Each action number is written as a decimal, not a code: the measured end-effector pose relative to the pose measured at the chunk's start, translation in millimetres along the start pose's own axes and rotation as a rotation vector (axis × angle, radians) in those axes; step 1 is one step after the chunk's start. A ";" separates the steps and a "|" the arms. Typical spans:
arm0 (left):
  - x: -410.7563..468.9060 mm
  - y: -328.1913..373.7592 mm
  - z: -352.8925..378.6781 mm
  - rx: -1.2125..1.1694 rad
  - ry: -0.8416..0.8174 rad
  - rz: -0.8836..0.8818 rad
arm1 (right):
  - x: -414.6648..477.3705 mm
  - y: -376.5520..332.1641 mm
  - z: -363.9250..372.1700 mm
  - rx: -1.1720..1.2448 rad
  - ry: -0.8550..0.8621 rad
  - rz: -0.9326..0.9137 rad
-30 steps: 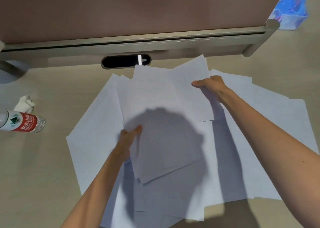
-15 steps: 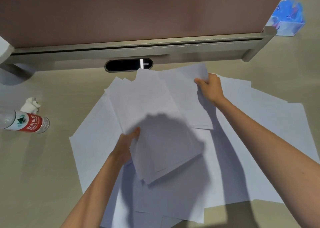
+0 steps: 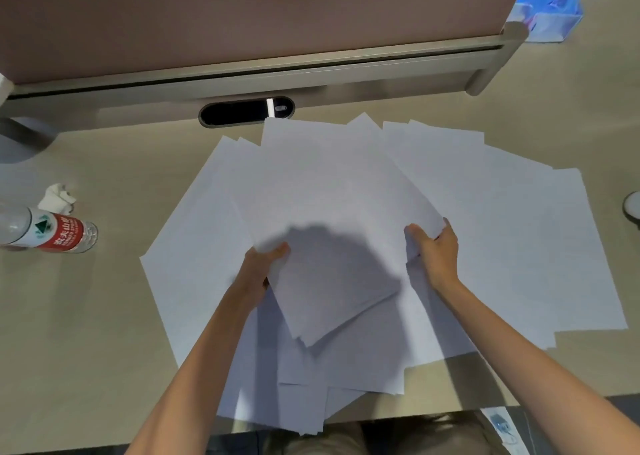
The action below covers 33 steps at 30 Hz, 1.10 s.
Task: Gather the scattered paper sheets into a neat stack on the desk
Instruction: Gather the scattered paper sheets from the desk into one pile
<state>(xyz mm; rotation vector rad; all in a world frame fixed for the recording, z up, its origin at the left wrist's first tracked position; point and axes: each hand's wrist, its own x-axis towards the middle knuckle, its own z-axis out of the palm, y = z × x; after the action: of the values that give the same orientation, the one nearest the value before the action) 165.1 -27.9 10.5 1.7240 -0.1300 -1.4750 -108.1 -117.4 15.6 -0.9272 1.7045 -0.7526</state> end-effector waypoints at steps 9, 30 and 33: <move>4.7 -4.4 5.4 0.169 0.223 0.250 | 40.2 -15.8 -26.6 -0.369 -0.082 -0.009; -6.4 -22.4 66.9 0.298 0.133 0.308 | 27.0 -18.8 -63.9 -0.489 -0.837 0.358; -8.7 -35.3 74.3 0.272 0.229 0.331 | 25.0 -19.3 -59.1 -0.514 -0.957 0.401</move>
<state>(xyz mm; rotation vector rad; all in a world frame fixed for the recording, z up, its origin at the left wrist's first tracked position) 84.0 -38.9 -2.0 1.9641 -0.4886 -1.0467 -165.0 -145.6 37.1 -1.0031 1.1349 0.4001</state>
